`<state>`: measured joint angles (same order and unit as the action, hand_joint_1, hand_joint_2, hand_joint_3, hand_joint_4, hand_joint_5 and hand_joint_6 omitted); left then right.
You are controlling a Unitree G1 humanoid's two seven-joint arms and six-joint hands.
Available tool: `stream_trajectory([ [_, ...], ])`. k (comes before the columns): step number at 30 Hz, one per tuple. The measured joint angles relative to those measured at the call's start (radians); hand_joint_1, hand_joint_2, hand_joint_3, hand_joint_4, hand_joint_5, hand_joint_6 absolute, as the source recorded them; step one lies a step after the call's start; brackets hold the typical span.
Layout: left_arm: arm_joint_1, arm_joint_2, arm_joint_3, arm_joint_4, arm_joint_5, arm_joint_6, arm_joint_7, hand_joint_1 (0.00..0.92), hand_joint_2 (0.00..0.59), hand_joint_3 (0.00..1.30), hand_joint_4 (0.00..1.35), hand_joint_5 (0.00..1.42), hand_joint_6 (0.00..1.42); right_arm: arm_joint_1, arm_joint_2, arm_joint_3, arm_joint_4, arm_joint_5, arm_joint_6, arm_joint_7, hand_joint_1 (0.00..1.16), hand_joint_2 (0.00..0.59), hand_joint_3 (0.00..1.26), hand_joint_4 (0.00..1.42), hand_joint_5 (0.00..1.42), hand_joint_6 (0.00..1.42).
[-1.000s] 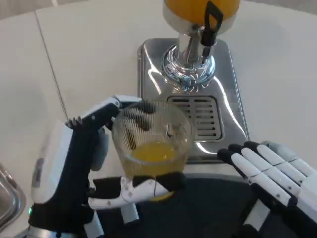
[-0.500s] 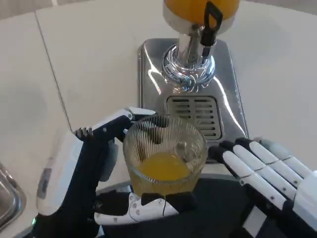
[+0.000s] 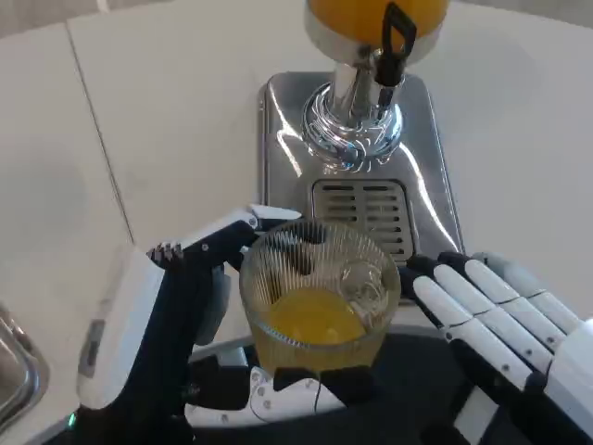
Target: Grasp the cup under the faucet to collect the drink, then remove the cup.
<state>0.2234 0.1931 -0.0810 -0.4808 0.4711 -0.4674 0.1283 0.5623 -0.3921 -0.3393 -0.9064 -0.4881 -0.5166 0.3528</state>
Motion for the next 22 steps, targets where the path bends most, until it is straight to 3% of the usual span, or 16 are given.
stream_trajectory([
  [22,0.011,-0.012,0.024,-0.004,0.043,-0.032,-0.003,0.837,0.000,1.15,1.06,1.25,1.42,-0.002,0.009,0.014,-0.037,-0.006,0.061,0.025,0.14,0.538,0.00,0.00,0.00,0.00],
])
